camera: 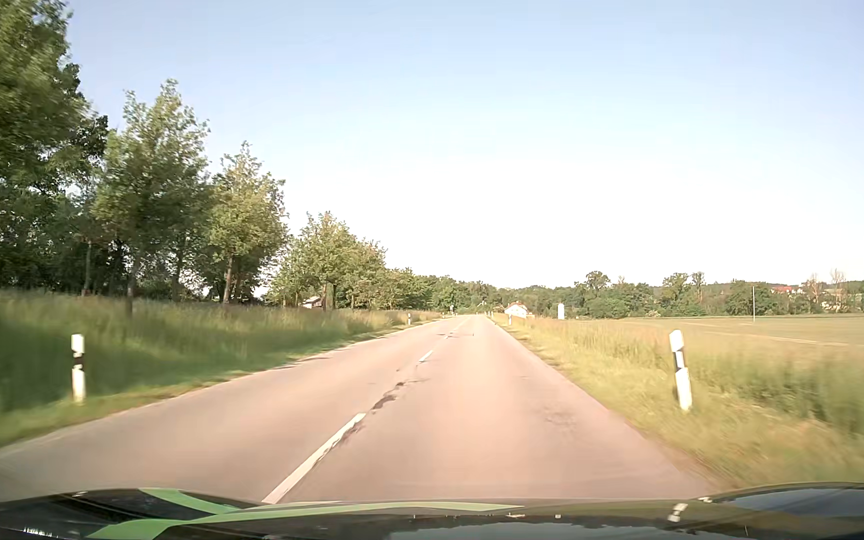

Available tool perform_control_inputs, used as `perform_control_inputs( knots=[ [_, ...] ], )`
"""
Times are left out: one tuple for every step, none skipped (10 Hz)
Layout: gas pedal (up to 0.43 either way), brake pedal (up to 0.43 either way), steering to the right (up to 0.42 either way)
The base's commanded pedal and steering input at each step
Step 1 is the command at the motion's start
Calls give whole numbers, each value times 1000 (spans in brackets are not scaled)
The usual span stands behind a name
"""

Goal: Follow the waypoints while adhering to traffic rules and regulations

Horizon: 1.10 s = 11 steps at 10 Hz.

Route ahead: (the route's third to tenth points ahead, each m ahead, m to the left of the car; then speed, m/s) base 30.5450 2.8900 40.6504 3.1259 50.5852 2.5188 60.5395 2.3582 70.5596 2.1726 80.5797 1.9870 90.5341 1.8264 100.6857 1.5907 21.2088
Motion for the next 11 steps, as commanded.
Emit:
perform_control_inputs(
  knots=[
    [0,0,-3],
    [0,0,-3],
    [0,0,-2],
    [0,12,-2],
    [0,37,-1],
    [0,43,1],
    [0,43,1],
    [0,24,1],
    [0,0,2],
    [0,0,2],
    [0,0,2]
  ],
)
